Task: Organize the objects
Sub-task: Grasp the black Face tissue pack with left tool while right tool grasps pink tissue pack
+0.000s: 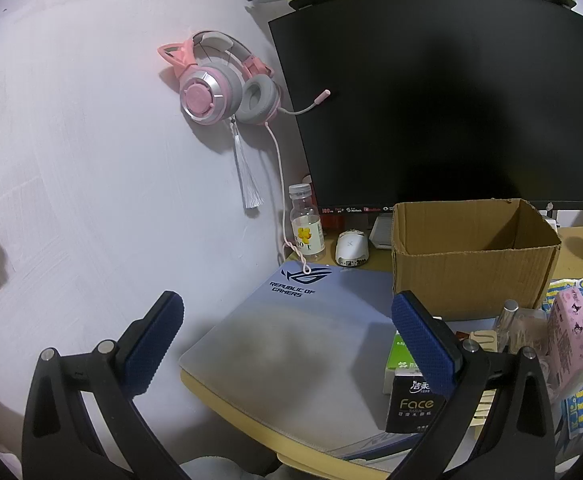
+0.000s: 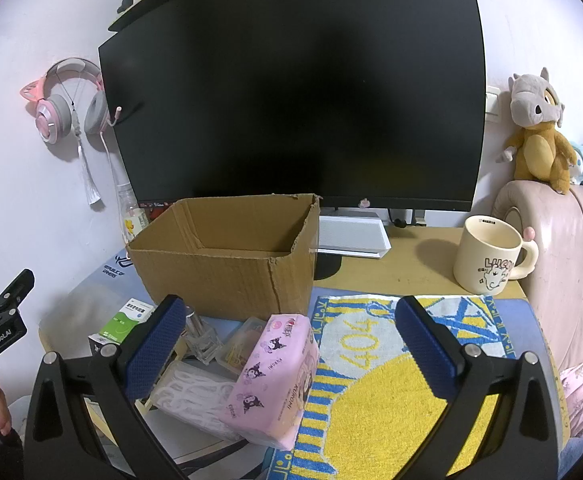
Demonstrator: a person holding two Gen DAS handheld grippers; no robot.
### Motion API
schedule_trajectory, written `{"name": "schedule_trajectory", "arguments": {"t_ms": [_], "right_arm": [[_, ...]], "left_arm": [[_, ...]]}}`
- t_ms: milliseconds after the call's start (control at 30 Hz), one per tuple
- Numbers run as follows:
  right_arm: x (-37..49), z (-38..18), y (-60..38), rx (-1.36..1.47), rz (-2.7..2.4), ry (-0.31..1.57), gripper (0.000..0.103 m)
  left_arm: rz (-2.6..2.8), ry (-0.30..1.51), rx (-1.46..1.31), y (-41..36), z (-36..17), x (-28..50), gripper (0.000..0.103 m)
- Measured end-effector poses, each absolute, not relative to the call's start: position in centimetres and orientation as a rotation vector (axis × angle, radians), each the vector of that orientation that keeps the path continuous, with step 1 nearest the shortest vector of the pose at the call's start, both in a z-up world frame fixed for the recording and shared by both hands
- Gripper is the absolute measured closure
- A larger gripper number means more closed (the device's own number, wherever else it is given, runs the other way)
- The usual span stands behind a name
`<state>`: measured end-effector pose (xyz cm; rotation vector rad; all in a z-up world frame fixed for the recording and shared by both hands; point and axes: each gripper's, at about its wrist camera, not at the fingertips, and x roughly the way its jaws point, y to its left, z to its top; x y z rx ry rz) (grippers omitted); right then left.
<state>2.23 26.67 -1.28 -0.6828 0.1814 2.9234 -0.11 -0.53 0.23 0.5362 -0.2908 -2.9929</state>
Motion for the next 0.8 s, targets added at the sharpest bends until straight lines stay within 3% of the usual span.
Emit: {"name": "schedule_trajectory", "arguments": {"t_ms": [467,800], "right_arm": [[1.5,-2.1,27.3,-0.741,2.907,0.21,0.0],[0.2,-3.4,28.0,-0.871,2.865,0.277,0.0]], "left_arm": [[-3.057,-0.291,0.72,0.0,-1.0,-1.2,0.0],[-3.149,-0.272,1.007,1.2,-2.9,-2.5,0.0]]}}
